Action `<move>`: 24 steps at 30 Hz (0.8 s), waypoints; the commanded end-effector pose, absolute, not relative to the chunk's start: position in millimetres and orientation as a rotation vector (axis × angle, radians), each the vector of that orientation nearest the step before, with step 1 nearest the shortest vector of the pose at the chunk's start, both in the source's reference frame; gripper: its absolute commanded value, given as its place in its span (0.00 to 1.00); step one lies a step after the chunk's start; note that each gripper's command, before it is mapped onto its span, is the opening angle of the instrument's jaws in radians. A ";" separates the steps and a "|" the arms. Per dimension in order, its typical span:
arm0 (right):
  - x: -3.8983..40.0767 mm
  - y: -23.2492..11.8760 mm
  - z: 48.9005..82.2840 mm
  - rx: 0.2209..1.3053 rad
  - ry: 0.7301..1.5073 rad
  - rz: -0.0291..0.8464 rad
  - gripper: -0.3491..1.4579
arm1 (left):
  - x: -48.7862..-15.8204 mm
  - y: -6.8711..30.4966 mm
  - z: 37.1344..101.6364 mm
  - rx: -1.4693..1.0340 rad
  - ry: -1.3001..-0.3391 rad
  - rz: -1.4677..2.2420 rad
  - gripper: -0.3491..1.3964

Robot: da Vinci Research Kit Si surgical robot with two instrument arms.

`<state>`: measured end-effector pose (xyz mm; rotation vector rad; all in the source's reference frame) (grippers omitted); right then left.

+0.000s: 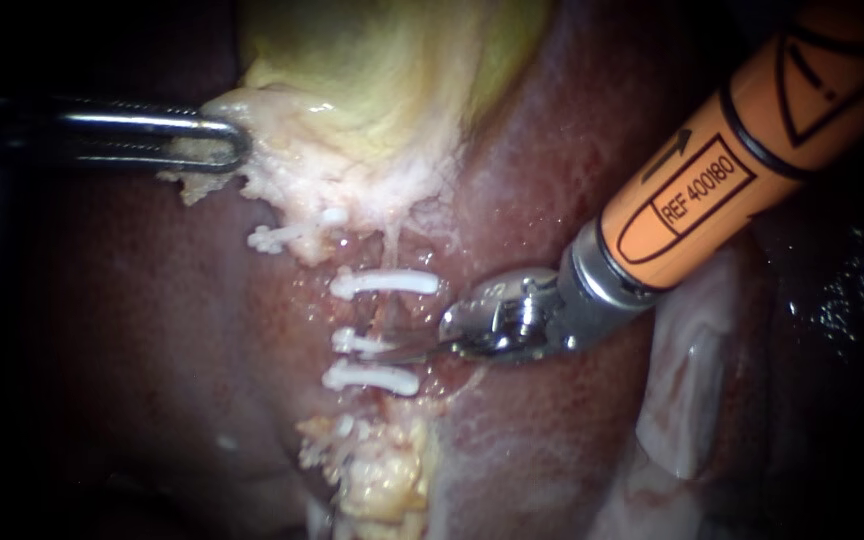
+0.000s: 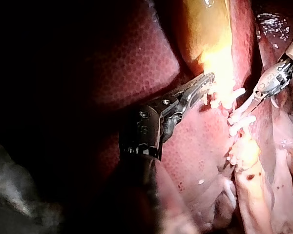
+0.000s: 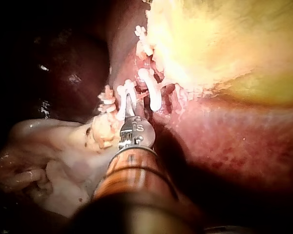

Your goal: Go to the cutting position right tube

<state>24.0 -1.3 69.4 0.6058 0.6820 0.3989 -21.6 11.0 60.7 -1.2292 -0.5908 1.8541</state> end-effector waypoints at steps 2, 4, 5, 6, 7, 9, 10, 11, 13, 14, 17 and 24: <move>23.9 -1.3 69.4 0.606 0.684 0.400 0.30 | -21.6 11.0 60.7 -1.229 -0.590 1.854 0.00; 23.9 -1.3 69.4 0.605 0.687 0.400 0.34 | -21.6 11.0 60.7 -1.229 -0.590 1.854 0.00; 23.9 -1.3 69.4 0.606 0.687 0.400 0.36 | -21.6 11.0 60.7 -1.229 -0.590 1.854 0.00; 23.8 -1.3 69.4 0.605 0.690 0.401 0.40 | -21.6 11.0 60.7 -1.229 -0.590 1.854 0.00; 23.8 -1.3 69.4 0.606 0.693 0.401 0.46 | -21.6 11.0 60.7 -1.229 -0.590 1.854 0.00; 23.7 -1.3 69.3 0.606 0.699 0.403 0.59 | -21.6 11.0 60.7 -1.229 -0.590 1.854 0.00; 23.6 -1.2 69.3 0.606 0.705 0.404 0.66 | -21.6 11.0 60.7 -1.229 -0.590 1.854 0.00; 23.6 -1.2 69.2 0.609 0.711 0.404 0.71 | -21.6 10.9 60.6 -1.229 -0.590 1.854 0.00; 23.3 -1.2 69.2 0.613 0.723 0.405 0.78 | -21.6 10.9 60.6 -1.229 -0.590 1.854 0.00; 23.1 -1.1 69.1 0.616 0.729 0.405 0.82 | -21.6 10.9 60.6 -1.229 -0.590 1.854 0.00; 22.7 -1.1 69.1 0.628 0.755 0.403 0.87 | -21.6 10.9 60.6 -1.229 -0.590 1.854 0.00; 21.6 -0.7 69.5 0.678 0.826 0.420 0.96 | -21.5 10.9 60.6 -1.229 -0.590 1.854 0.00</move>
